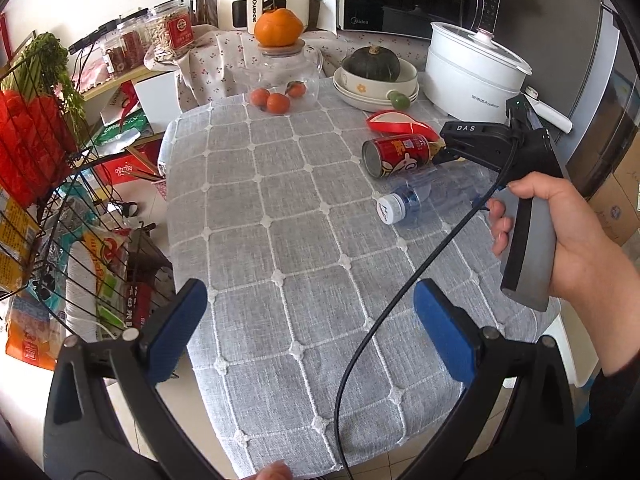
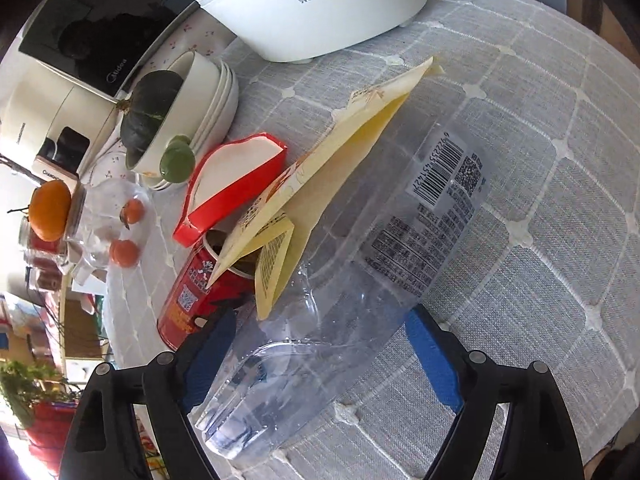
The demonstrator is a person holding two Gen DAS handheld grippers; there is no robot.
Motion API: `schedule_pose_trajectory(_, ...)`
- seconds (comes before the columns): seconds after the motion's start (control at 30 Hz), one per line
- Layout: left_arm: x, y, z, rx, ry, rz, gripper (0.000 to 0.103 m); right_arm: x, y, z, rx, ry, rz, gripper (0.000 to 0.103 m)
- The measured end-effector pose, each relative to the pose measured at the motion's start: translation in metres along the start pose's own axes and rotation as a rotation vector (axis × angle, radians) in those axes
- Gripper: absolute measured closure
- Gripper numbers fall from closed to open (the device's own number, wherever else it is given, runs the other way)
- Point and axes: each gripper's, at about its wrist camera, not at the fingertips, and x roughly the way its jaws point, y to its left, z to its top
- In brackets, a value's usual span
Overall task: Collect trash
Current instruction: 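Grasp the clear plastic bottle with the right gripper, then grasp the red can with the left gripper while the right holds the bottle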
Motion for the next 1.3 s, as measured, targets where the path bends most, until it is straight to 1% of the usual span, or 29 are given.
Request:
schedule_pose_trajectory(0.07, -0.001, 0.000, 0.001, -0.006, -0.005, -0.006, 0.001, 0.001, -0.005, 0.003, -0.013, 0.026, 0.023, 0.015)
schedule_pose_trajectory(0.1, -0.002, 0.000, 0.001, -0.007, -0.007, -0.010, 0.001, 0.000, -0.006, 0.004, -0.027, 0.031, 0.018, 0.015)
schedule_pose_trajectory(0.2, -0.002, -0.002, 0.000, -0.005, -0.007, -0.020, 0.001, -0.010, -0.011, 0.001, -0.119, 0.041, -0.028, 0.016)
schedule_pose_trajectory(0.23, -0.002, -0.003, 0.000, -0.003, -0.007, -0.022, 0.001, -0.014, -0.013, 0.000, -0.150, 0.049, -0.035, 0.018)
schedule_pose_trajectory(0.27, -0.001, -0.005, 0.000, -0.002, -0.006, -0.024, 0.000, -0.018, -0.016, -0.002, -0.184, 0.064, -0.042, 0.019)
schedule_pose_trajectory(0.4, 0.002, -0.012, 0.000, 0.011, -0.003, -0.045, 0.001, -0.036, -0.031, -0.011, -0.337, 0.109, -0.109, 0.021)
schedule_pose_trajectory(0.43, 0.002, -0.014, 0.000, 0.016, -0.007, -0.054, 0.001, -0.041, -0.036, -0.013, -0.368, 0.117, -0.124, 0.023)
schedule_pose_trajectory(0.6, 0.004, -0.026, 0.000, 0.041, -0.055, -0.104, 0.001, -0.066, -0.068, -0.022, -0.489, 0.103, -0.207, 0.026)
schedule_pose_trajectory(0.7, 0.007, -0.034, 0.001, 0.067, -0.076, -0.126, 0.001, -0.077, -0.083, -0.023, -0.526, 0.081, -0.240, 0.028)
schedule_pose_trajectory(0.73, 0.010, -0.036, 0.003, 0.072, -0.074, -0.137, 0.001, -0.079, -0.090, -0.021, -0.522, 0.080, -0.239, 0.028)
schedule_pose_trajectory(0.77, 0.014, -0.038, 0.005, 0.072, -0.071, -0.140, 0.001, -0.081, -0.096, -0.020, -0.506, 0.085, -0.218, 0.028)
schedule_pose_trajectory(0.87, 0.030, -0.050, 0.018, 0.110, -0.034, -0.137, 0.001, -0.086, -0.119, -0.011, -0.420, 0.128, -0.119, 0.030)
schedule_pose_trajectory(0.93, 0.043, -0.061, 0.032, 0.173, -0.002, -0.144, 0.001, -0.084, -0.128, -0.007, -0.384, 0.151, -0.066, 0.030)
schedule_pose_trajectory(1.0, 0.058, -0.073, 0.047, 0.272, 0.023, -0.130, 0.001, -0.080, -0.136, -0.004, -0.367, 0.165, -0.028, 0.030)
schedule_pose_trajectory(1.03, 0.064, -0.079, 0.054, 0.326, 0.028, -0.127, 0.001, -0.078, -0.140, -0.003, -0.361, 0.175, -0.017, 0.030)
schedule_pose_trajectory(1.07, 0.072, -0.084, 0.061, 0.376, 0.037, -0.130, 0.001, -0.078, -0.140, -0.001, -0.368, 0.164, -0.013, 0.035)
schedule_pose_trajectory(1.13, 0.090, -0.088, 0.073, 0.446, 0.055, -0.129, 0.001, -0.078, -0.140, 0.000, -0.388, 0.168, -0.020, 0.036)
schedule_pose_trajectory(1.2, 0.110, -0.090, 0.088, 0.474, 0.068, -0.108, 0.001, -0.077, -0.138, 0.001, -0.407, 0.166, -0.015, 0.036)
schedule_pose_trajectory(1.3, 0.130, -0.097, 0.105, 0.507, 0.064, -0.118, 0.001, -0.078, -0.138, 0.004, -0.417, 0.165, -0.015, 0.037)
